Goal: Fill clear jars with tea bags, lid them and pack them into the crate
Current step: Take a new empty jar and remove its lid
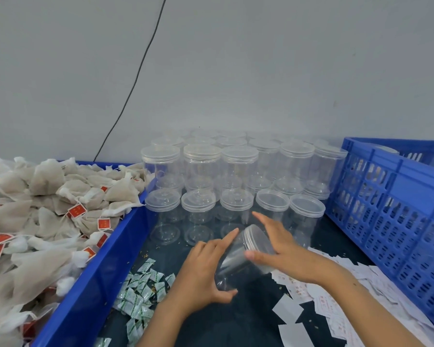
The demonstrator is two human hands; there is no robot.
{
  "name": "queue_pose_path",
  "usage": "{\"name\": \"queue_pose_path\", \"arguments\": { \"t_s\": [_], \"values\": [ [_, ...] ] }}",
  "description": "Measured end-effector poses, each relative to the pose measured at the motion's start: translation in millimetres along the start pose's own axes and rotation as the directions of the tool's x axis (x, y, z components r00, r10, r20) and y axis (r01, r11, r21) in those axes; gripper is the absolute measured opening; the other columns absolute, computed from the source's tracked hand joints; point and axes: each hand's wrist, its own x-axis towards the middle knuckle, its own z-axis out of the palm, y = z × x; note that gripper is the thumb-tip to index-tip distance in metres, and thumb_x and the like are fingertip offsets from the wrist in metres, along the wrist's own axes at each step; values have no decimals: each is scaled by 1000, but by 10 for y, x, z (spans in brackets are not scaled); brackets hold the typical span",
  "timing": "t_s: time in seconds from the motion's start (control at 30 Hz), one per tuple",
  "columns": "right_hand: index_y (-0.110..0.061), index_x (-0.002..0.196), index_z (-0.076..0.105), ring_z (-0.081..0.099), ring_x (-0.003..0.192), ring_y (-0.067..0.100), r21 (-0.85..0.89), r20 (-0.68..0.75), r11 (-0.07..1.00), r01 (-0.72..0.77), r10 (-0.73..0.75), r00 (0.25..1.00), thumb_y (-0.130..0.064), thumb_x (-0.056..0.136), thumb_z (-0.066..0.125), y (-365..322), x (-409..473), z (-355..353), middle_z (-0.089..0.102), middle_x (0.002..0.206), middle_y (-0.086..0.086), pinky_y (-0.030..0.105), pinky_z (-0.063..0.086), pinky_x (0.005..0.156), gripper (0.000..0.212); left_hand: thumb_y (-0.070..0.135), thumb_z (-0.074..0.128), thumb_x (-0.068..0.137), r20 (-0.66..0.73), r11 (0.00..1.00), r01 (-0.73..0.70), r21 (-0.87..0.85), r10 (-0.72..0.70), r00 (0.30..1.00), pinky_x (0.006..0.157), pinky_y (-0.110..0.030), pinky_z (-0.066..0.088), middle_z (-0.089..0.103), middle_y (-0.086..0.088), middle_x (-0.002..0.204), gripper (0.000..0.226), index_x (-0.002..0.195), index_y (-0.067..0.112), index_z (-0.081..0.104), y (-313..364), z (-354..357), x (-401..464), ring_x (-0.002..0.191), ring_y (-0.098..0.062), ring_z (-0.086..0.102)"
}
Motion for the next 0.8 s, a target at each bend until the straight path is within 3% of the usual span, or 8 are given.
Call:
{"name": "queue_pose_path", "arguments": {
  "t_s": [0.07,0.13,0.23,0.37,0.47,0.6,0.7,0.8],
  "values": [
    [-37,147,13,37,135,20,23,-3,995,-96,96,995,-76,72,52,1,30,-14,24,154,-6,41,40,108,93,57,70,62,0,1000,6,-10,-6,1000,95,-16,33,37,32,126,112,144,58,-6,4,3,-2,107,-2,36],
    [-38,141,22,48,123,15,20,25,999,-50,49,998,-65,77,62,-23,23,-54,37,145,-8,35,46,99,80,56,72,61,8,999,16,-42,-16,1000,94,-15,33,35,37,123,112,144,59,-3,-9,3,-10,108,-1,37],
    [-48,130,26,44,121,5,-47,99,994,94,-89,991,-39,74,78,-44,-26,-171,37,136,-18,25,44,98,77,54,75,58,27,995,32,-90,-30,999,91,-9,31,37,39,122,112,142,62,1,-30,-14,-11,110,4,37],
    [-42,133,24,32,127,3,-303,117,906,297,-274,955,-21,76,74,-81,-72,-195,26,135,-23,26,40,101,79,51,79,58,50,989,74,-128,-68,996,98,-12,32,43,32,128,107,142,57,13,-45,-28,-5,117,4,39],
    [-41,131,21,30,128,7,-498,57,778,382,-410,910,-12,79,67,-57,-76,-117,22,139,-19,20,41,89,75,53,81,59,87,991,103,-82,-96,992,102,-12,28,40,27,136,105,146,36,25,-75,-47,28,125,0,38],
    [-35,132,18,18,140,15,-712,82,566,416,-521,849,6,70,63,27,-43,-39,18,151,-7,26,40,100,87,54,84,55,210,988,139,-66,-122,970,102,-20,37,49,19,135,105,141,36,28,-116,-148,133,123,-4,46],
    [-29,130,31,40,136,24,-809,116,397,433,-614,781,3,51,79,82,-27,-39,42,146,4,29,49,96,98,49,87,53,313,979,178,-99,-139,939,102,-20,39,49,22,136,106,140,38,27,-129,-235,234,124,-1,46],
    [-28,125,37,47,131,27,-850,169,281,445,-655,737,-3,41,86,154,4,-66,45,142,7,32,50,95,101,39,90,54,444,958,250,-143,-163,881,103,-24,41,49,21,135,102,139,37,32,-111,-347,354,122,-2,47]
  ]
}}
